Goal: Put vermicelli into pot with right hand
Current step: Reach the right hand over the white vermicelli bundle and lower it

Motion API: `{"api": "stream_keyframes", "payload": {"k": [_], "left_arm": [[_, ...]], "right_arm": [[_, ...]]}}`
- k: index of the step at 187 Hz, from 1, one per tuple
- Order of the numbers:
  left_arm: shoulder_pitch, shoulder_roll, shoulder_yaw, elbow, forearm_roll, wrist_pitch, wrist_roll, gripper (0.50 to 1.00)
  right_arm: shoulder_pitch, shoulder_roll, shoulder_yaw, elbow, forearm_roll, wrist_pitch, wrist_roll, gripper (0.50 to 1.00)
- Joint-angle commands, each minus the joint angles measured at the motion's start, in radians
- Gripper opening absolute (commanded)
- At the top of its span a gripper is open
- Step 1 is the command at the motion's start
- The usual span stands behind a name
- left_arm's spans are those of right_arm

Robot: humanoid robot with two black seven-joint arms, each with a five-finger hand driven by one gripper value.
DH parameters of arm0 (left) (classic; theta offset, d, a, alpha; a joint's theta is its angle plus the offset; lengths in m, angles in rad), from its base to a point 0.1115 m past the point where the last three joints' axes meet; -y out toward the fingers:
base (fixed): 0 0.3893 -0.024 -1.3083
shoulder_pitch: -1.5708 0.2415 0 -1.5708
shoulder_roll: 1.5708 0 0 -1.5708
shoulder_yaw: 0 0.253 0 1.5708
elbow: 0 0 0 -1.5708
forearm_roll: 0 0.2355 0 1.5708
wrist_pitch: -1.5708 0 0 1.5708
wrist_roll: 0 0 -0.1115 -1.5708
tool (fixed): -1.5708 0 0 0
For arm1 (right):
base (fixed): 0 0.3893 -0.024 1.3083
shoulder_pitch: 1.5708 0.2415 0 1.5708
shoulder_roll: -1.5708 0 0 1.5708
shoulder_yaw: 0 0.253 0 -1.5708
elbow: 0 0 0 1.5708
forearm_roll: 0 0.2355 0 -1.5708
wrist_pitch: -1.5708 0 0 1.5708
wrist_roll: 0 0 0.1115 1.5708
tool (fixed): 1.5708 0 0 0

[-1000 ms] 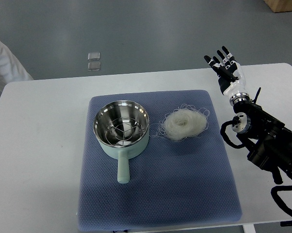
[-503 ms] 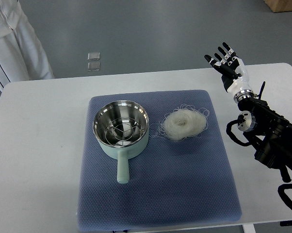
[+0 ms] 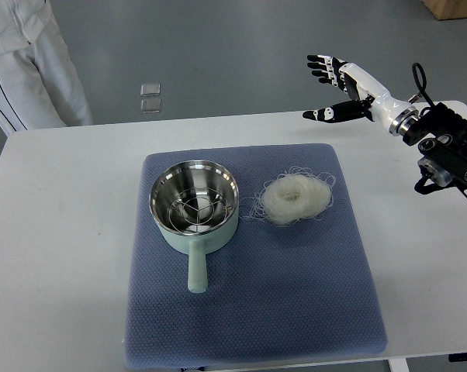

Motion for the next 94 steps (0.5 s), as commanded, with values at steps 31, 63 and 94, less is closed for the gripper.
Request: {"api": "stream_keyframes", "payload": {"k": [31, 63, 94], "left_arm": [[0.0, 0.0, 0.0, 0.0, 0.0, 0.0, 0.0, 1.0], [0.0, 0.0, 0.0, 0.0, 0.0, 0.0, 0.0, 1.0], [0.0, 0.0, 0.002, 0.0, 0.0, 0.0, 0.0, 1.0]], "right_arm": [[0.142, -0.142, -0.191, 0.24, -0.313, 0.204, 0.002, 0.928], [0.164, -0.13, -0.214, 0.301, -0.589, 0.272, -0.007, 0.928], [0.165, -0.087, -0.239, 0.289, -0.655, 0.258, -0.029, 0.928]]}}
